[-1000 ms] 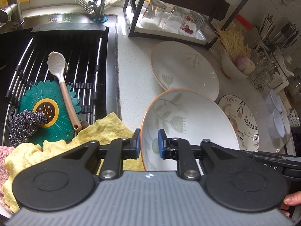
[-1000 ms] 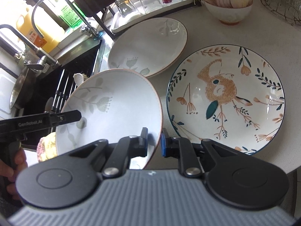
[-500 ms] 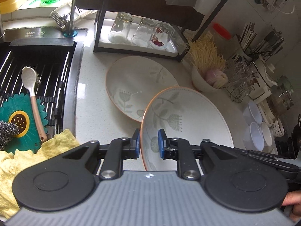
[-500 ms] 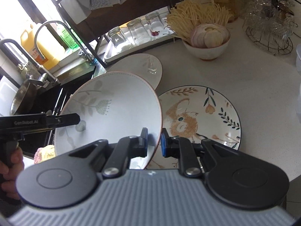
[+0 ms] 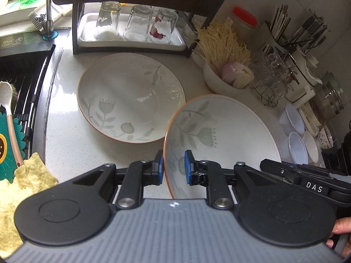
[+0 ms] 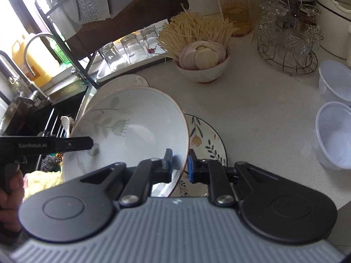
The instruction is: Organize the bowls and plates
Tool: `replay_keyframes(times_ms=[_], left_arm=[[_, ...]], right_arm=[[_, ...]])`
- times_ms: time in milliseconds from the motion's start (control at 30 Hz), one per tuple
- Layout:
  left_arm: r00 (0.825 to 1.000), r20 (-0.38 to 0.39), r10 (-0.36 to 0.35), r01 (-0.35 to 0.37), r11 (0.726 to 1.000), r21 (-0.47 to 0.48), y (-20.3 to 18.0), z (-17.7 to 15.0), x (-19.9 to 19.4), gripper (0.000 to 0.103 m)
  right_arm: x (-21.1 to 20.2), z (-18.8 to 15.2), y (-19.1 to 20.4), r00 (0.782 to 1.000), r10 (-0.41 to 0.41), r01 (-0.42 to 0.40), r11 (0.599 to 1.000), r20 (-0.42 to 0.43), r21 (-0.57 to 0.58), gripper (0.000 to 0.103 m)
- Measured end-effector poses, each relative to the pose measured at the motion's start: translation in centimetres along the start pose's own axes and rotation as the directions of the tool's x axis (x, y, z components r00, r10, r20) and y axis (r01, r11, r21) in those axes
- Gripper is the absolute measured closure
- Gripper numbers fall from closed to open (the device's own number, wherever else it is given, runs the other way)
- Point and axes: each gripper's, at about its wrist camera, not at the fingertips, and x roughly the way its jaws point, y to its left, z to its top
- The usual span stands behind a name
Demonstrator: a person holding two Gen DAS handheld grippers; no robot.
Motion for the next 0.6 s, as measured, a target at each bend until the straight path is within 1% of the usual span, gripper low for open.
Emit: replay_keyframes(times_ms=[133, 267, 433, 533, 600], left_arm=[[0.999, -0.033, 0.010, -0.010, 1.000, 0.015, -0.6, -0.2, 1.4, 0.081], [0.999, -0.049, 0.015, -0.015, 1.000, 0.015, -1.0, -0.5, 2.8, 0.081], [0.995, -0.088, 0.040, -0.038, 0.999, 0.026, -1.5, -0.9, 4.6, 0.081], [0.995, -0.081, 0.050, -0.046, 0.998, 0.048, -1.8, -1.1, 4.9, 0.081], [0.994, -0.087, 0.064, -0.061, 0.997, 0.045, -2.0, -0.8, 5.1, 0.081]], right_arm=[[0.8, -0.1, -1.1, 1.000, -0.009, 0.009, 1.000, -0.021, 0.012, 0.086], [1.5, -0.1, -2.0, 0.999, -0.022, 0.023, 1.000, -0.033, 0.022, 0.086], [2.5, -0.3, -2.7, 0.998, -0.046, 0.046, 0.999, -0.050, 0.003, 0.086], [3.1, -0.7, -3.1, 0.996, -0.046, 0.046, 0.999, -0.071, 0.004, 0.084], [3.3, -0.8, -3.2, 0.996, -0.039, 0.040, 0.999, -0.079, 0.006, 0.084]])
